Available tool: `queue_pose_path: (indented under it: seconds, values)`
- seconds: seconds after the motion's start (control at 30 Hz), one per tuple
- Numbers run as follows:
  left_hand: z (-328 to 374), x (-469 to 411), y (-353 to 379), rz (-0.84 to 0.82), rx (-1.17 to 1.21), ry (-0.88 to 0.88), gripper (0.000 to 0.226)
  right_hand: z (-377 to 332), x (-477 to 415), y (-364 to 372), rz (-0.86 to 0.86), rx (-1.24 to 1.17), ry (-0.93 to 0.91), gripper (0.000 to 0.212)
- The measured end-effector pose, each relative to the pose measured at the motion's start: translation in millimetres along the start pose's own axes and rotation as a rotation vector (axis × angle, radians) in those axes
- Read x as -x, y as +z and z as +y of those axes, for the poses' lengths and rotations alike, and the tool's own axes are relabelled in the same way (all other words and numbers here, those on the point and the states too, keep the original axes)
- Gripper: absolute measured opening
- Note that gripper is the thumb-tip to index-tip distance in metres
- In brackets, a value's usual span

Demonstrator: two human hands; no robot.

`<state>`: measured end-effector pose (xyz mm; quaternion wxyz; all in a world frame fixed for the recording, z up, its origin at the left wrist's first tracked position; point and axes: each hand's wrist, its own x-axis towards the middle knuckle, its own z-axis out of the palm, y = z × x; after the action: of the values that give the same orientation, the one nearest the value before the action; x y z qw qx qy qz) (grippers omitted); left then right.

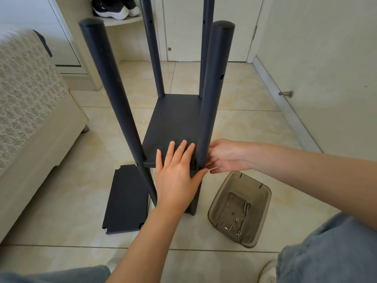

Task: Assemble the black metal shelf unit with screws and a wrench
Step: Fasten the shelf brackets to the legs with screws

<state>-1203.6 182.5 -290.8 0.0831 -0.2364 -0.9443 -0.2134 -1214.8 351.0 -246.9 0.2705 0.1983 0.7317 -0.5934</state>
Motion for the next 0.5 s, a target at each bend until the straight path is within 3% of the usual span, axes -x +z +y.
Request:
queue_pose_path:
  seconds: [0.1, 0.4, 0.5]
  values:
    - [-4.4, 1.0, 4.4, -0.025, -0.108, 0.02, 0.078, 0.4, 1.2, 0.4, 0.016, 0.009, -0.008, 0.019]
    - [-8.2, 5.9, 12.7, 0.089, -0.15, 0.054, 0.068, 15.5, 13.7, -18.1, 0.005, -0.049, -0.028, 0.033]
    - [-9.5, 4.8, 16.4, 0.091, -0.174, 0.048, 0.067, 29.1, 23.2, -35.7, -0.025, 0.095, -0.016, 0.033]
